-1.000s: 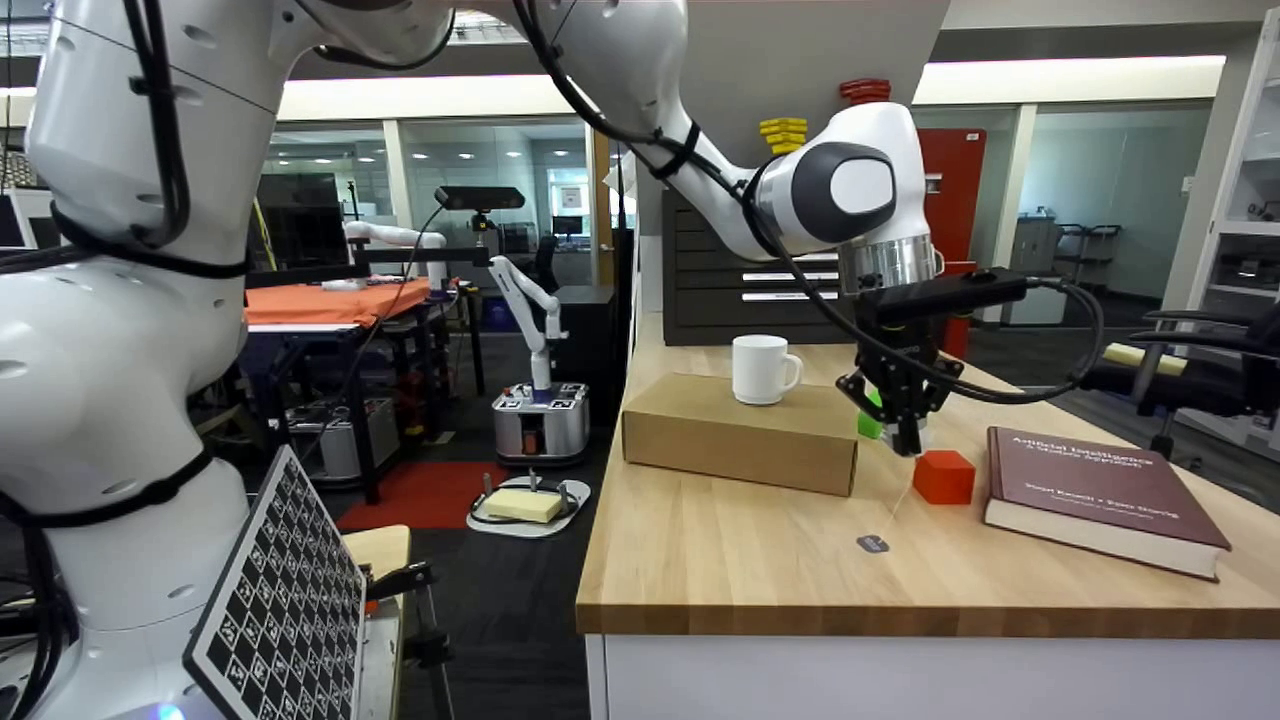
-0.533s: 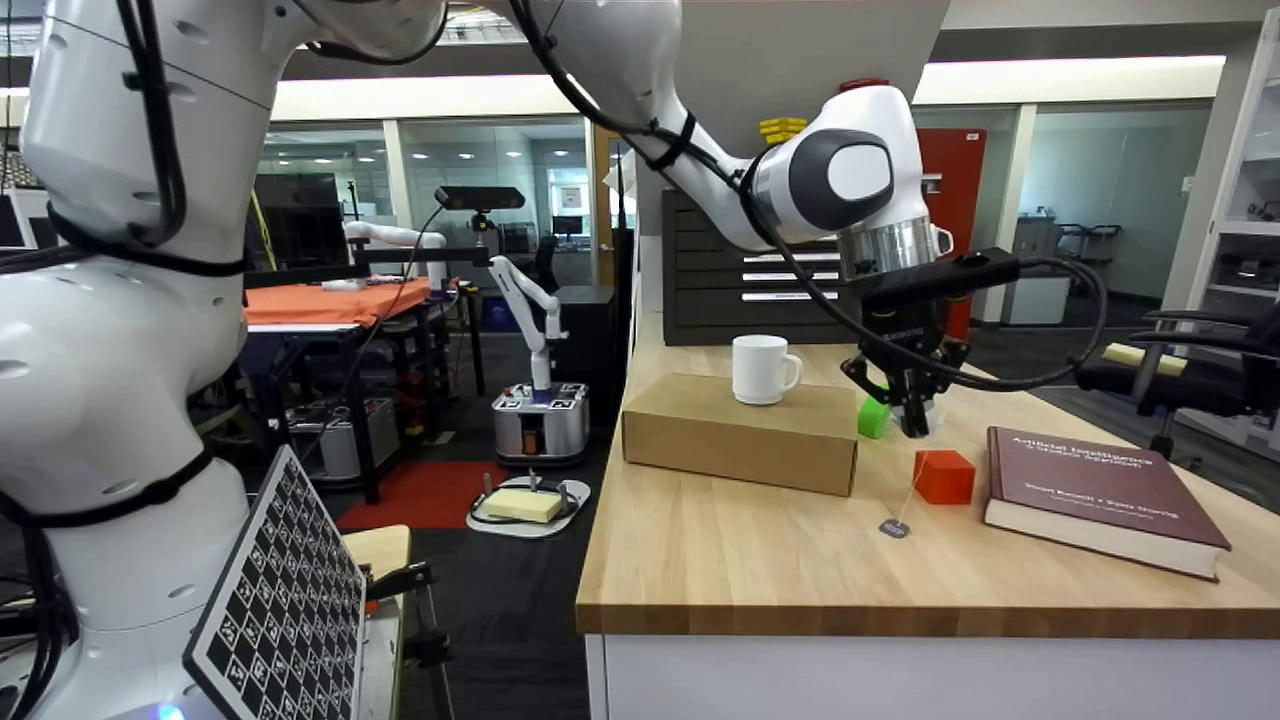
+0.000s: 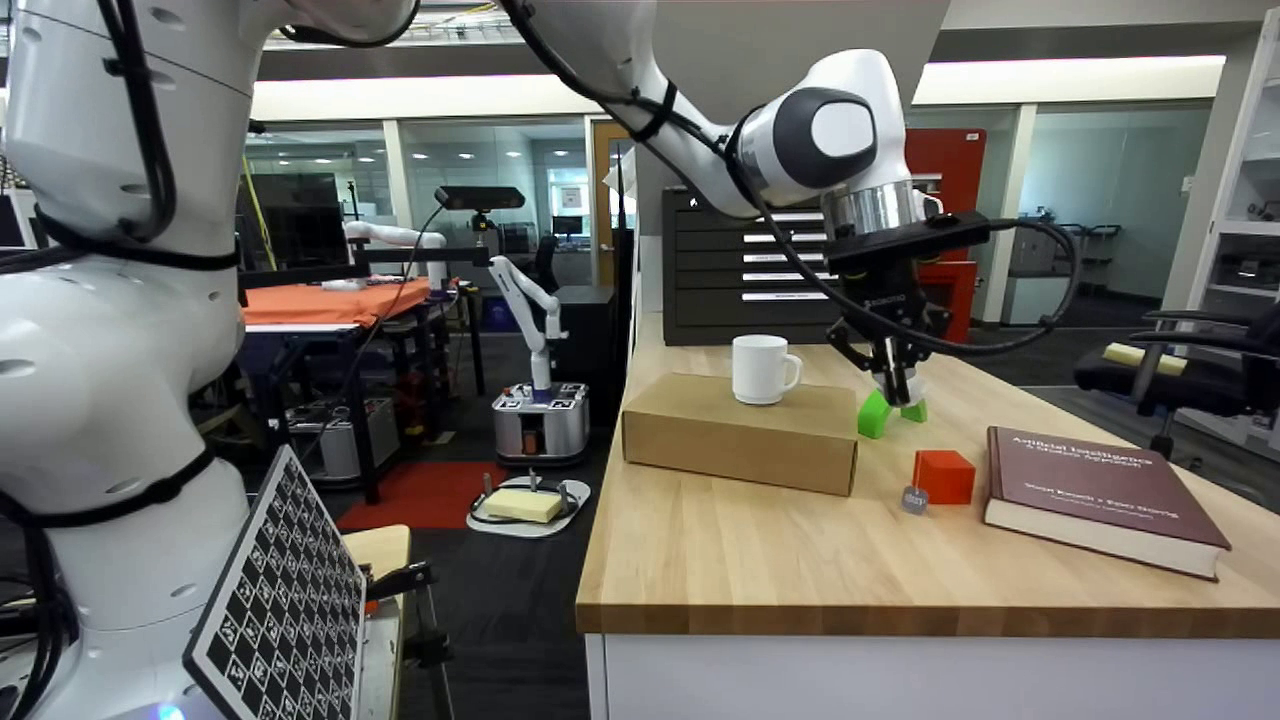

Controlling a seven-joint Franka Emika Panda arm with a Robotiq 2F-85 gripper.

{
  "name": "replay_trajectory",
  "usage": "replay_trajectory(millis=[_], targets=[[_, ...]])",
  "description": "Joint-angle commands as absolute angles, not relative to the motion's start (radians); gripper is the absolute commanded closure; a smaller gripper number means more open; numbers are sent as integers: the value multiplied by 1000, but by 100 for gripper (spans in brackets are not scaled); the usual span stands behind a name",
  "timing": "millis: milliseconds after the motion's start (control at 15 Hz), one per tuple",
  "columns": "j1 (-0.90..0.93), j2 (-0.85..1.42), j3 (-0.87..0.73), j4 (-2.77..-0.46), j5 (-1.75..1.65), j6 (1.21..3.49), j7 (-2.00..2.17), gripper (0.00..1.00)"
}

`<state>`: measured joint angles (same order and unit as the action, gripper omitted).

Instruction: Put the tea bag into the coffee mug.

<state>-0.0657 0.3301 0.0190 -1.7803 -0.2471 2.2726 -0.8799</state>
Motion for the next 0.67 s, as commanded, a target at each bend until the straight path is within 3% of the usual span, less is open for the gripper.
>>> replay_trajectory(millis=[0, 600], targets=[[-37, 299, 18, -1781, -258, 2184, -799, 98], [15, 277, 50, -1774, -274, 2130, -740, 98]])
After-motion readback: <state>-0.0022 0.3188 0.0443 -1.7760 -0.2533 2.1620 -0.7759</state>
